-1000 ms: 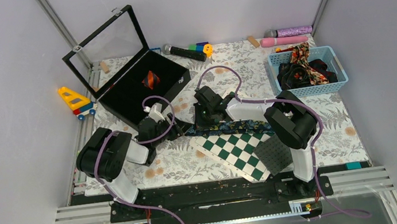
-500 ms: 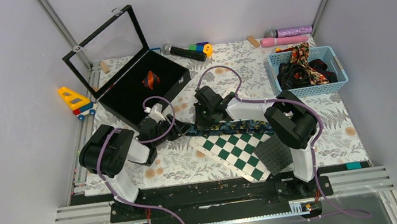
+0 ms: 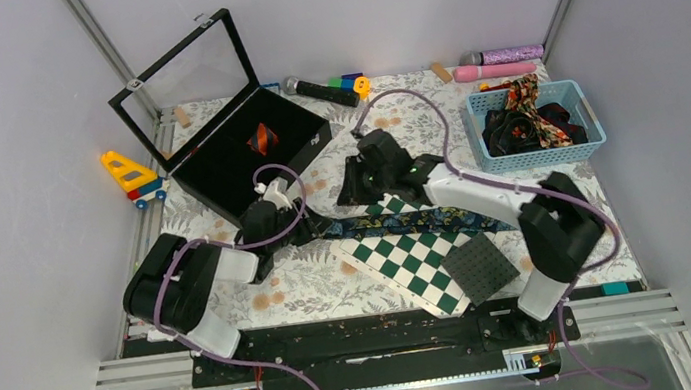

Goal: Roll the ties
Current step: Roll the tie at the center of the board.

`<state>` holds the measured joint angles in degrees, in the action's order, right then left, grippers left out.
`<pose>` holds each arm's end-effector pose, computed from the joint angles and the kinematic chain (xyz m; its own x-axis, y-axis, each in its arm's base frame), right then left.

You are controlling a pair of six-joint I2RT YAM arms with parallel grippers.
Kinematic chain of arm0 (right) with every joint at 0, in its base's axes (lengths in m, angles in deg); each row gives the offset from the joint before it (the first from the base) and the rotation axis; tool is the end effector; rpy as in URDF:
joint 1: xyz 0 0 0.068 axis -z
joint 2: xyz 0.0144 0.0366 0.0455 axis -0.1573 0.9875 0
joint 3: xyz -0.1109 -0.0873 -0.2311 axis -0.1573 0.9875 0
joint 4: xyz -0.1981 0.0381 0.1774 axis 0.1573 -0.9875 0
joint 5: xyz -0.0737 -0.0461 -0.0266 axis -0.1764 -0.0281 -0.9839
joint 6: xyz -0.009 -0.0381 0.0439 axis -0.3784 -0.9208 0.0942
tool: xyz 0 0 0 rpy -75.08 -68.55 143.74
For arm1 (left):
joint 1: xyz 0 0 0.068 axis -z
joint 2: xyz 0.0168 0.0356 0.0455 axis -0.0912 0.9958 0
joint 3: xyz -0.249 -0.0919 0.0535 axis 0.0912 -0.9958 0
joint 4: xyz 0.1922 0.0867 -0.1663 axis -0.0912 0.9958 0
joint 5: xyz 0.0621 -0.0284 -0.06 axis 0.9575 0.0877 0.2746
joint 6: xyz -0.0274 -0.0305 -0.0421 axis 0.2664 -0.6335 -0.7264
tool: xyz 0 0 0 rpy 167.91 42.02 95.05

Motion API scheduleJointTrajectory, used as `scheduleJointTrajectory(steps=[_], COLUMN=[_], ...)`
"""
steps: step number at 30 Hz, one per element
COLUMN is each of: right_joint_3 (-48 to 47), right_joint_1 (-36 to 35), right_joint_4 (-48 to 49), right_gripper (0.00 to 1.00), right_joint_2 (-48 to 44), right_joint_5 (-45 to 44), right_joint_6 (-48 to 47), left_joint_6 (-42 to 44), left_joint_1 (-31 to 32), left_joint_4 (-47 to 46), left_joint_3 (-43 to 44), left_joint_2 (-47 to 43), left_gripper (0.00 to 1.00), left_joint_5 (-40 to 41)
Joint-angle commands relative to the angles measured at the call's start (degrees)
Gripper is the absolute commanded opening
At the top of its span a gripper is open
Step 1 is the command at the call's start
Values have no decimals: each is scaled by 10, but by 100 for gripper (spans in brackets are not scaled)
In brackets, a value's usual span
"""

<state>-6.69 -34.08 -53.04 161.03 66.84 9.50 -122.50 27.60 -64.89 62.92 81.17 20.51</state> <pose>0.2883 0.2789 0.2233 -0.8269 0.0790 -0.5568 -0.3111 0.7604 0.5700 0.2457 -0.1172 0.1022 -0.7499 -0.3821 -0.5401 0.1805 0.6673 -0.7226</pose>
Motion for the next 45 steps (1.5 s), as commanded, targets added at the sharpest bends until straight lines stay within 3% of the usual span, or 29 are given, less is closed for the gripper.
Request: scheduleJointTrajectory(steps=[1,11,23,45], right_joint_3=[30,94,132,163], right_joint_1=[21,49,60,72], right_joint_4=[8,-35,-45,-119], right_gripper=[29,29,29,31], right_joint_2=[-83,-189,-250,-399], right_joint_5=[-1,-49,-72,-168], right_joint_6=[-14,-42,-43,-72], left_joint_6=[48,118,170,202], left_joint_1=[16,67,144,241], left_joint_4=[110,302,526,732], left_joint_3=[27,108,244,416], left_joint_2=[-50,-106,-63,62], left_gripper=[43,42,39,37], left_joint_5=[62,179,338,549])
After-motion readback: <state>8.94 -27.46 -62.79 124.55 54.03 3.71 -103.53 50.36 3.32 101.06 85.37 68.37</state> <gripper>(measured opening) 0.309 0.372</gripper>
